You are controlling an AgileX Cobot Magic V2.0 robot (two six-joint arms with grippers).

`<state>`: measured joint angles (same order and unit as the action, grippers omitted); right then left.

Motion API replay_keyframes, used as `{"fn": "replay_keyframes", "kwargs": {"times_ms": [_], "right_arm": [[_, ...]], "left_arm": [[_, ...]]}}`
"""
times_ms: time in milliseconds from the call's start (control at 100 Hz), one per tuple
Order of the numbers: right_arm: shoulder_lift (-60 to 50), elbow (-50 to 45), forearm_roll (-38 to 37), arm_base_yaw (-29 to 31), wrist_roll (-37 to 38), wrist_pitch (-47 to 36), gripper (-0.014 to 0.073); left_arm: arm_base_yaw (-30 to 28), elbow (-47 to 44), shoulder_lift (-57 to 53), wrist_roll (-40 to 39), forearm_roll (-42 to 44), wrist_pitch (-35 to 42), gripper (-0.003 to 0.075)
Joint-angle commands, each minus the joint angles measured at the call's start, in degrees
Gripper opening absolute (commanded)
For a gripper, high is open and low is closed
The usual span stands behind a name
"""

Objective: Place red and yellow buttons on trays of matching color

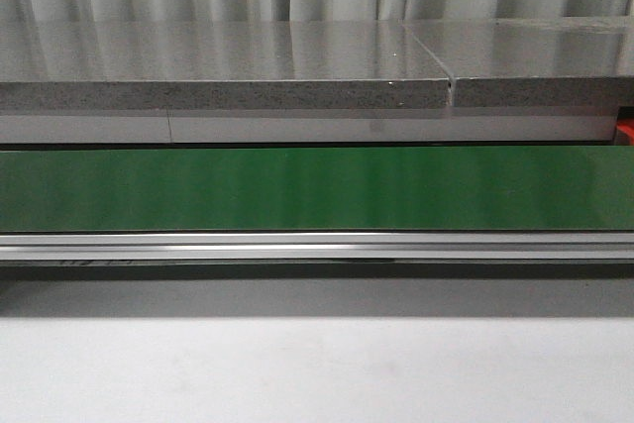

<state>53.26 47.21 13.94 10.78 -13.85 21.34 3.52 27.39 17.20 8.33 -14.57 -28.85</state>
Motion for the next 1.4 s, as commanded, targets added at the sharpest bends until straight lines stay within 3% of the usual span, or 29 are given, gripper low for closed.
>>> {"fn": "replay_keyframes", "kwargs": {"times_ms": [0,230,530,670,930,1390], "right_arm": [[-3.67,1.45,0.11,-2.04,-2.48,-1.35,0.0529],[-11.94,0.15,0.11,-3.31,-4.2,4.17,0.0529],[-26.26,-11.85,0.23,-3.31,-4.14,4.4,0.051],[-33.04,-16.37,0.72,-3.31,-4.14,6.75,0.0348],[-37.92,-18.57,0.84,-3.31,-4.14,12.47,-0.0128],[-37.92,-18.57,1.11,-3.31,-4.14,13.92,-0.012]], "left_arm": [[0.51,1.55,0.47,-0.03,-0.97,4.01,-0.0019],[0.51,1.55,0.47,-0.03,-0.97,4.01,-0.0019],[0.51,1.55,0.47,-0.03,-0.97,4.01,-0.0019],[0.51,1.55,0.47,-0.03,-0.97,4.01,-0.0019],[0.51,1.55,0.47,-0.03,-0.97,4.01,-0.0019],[0.51,1.55,0.47,-0.03,-0.97,4.01,-0.0019]]}}
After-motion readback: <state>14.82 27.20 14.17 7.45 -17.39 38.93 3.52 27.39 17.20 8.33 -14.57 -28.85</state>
